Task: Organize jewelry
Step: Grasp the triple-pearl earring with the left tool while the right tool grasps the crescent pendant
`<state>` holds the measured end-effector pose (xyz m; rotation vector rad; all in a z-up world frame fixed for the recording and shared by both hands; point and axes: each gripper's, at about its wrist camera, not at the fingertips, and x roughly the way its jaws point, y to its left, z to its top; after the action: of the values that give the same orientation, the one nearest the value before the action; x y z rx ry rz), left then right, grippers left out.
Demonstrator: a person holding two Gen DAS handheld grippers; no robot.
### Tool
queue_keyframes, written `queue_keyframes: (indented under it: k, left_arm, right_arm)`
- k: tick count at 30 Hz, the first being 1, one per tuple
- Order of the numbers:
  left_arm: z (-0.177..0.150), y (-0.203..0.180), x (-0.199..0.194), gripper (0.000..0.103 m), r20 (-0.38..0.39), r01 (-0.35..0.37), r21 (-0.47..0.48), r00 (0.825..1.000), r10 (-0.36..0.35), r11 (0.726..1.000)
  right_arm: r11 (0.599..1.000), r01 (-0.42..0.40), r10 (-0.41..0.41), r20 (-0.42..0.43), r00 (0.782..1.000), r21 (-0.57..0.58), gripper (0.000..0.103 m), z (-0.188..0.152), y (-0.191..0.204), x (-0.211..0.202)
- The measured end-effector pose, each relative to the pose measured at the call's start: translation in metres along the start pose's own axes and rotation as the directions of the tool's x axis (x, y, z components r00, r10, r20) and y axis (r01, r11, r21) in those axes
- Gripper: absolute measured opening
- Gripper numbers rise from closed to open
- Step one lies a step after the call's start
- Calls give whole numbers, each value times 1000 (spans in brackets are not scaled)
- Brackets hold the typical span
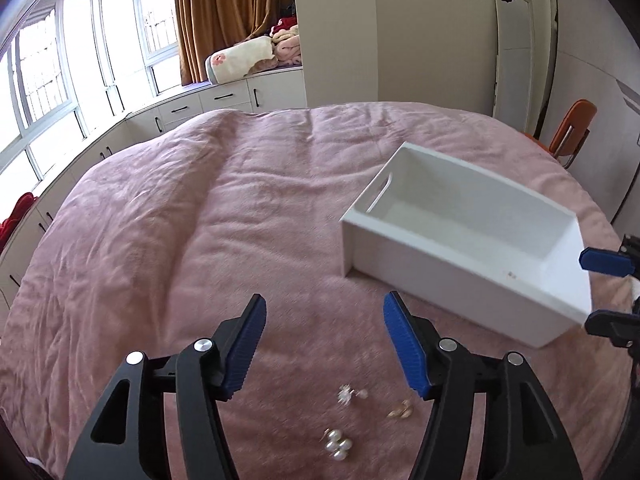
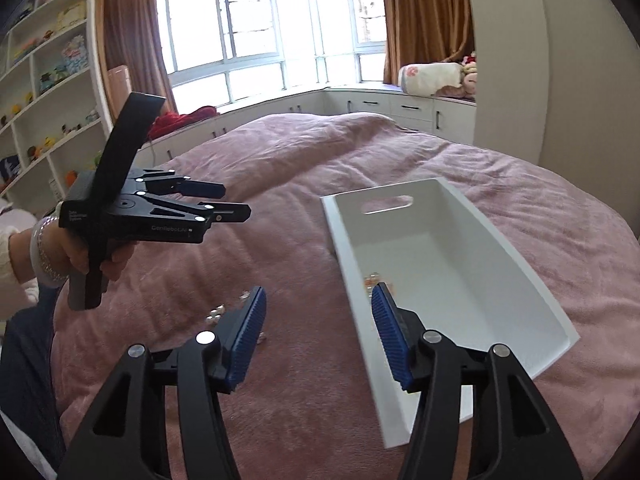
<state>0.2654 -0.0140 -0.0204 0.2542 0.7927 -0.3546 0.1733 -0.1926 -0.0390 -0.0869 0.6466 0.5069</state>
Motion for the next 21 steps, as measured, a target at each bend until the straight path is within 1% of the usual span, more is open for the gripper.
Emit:
queue_keyframes:
  k: [3, 5, 8, 11, 14, 17, 21]
  left_arm:
    - [-27, 17, -9, 64, -17, -30, 30, 999, 30, 999]
    - [-43, 26, -14, 64, -29, -35, 40, 999, 36, 999]
    - [-62, 36, -24, 65, -23, -44, 61, 999, 46, 997]
    - [-79, 40, -30, 66, -13, -22, 76, 1000, 23, 997]
    - [-94, 37, -27, 66, -16, 16, 80, 1000, -15, 997]
    - [-105, 33, -19, 66, -21, 61, 57, 998, -60, 997]
    - [-117, 23, -7, 66, -24, 109, 29, 994, -109, 994]
  right_arm:
    - [996, -37, 35, -24, 999, -77, 54, -6, 27, 9]
    - [992, -68, 63, -50, 997, -109, 54, -10, 40, 16]
    - [982, -106, 93, -84, 992, -159, 54, -17, 57, 25]
    - [969, -157, 133, -131, 982, -189, 54, -28, 66, 35]
    - [955, -203, 163, -187, 969, -218, 54, -38, 75, 47]
    - [943, -244, 190, -235, 953, -228, 54, -48, 81, 54]
    - [932, -275, 206, -282, 937, -236, 54, -62, 90, 62]
